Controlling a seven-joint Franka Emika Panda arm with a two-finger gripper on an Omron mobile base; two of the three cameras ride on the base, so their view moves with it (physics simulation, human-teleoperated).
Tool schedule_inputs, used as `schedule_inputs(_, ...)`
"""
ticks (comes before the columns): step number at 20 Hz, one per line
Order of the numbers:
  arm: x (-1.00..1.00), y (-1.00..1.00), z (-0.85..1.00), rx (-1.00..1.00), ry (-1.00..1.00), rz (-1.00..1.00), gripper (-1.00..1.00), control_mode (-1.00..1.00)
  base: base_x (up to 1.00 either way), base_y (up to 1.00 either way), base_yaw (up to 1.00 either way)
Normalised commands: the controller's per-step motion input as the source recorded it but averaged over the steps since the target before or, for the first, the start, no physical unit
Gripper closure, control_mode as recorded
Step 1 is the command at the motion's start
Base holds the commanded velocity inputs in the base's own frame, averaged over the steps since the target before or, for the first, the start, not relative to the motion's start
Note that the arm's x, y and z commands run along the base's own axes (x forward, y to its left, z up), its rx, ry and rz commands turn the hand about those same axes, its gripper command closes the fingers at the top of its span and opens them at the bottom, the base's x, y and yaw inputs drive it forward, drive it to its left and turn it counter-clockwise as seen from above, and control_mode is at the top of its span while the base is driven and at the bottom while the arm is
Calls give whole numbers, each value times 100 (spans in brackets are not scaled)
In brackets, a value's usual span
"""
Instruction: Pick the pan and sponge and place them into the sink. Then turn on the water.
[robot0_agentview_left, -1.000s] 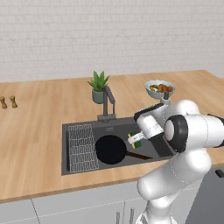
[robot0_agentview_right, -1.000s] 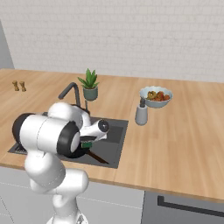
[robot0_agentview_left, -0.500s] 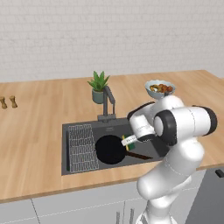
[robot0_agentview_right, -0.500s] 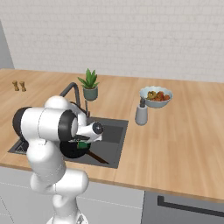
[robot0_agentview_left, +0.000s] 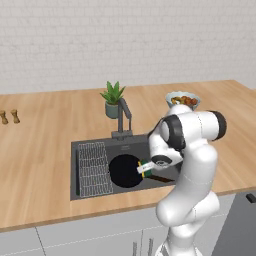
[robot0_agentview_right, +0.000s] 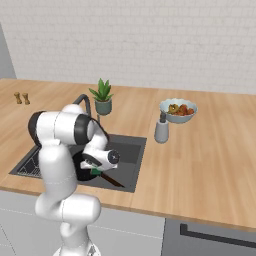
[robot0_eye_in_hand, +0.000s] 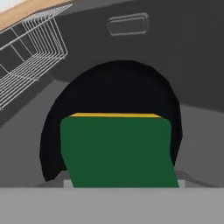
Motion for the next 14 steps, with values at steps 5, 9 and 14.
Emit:
schedule_inputs(5,8,3,-16,0,-6,-4,100,-100,0,0,0)
schedule_inputs(9,14,4,0,0,-6,-4,100,-100,0,0,0)
schedule_inputs(14,23,8,0,0,-4,-4,100,-100,0,0,0)
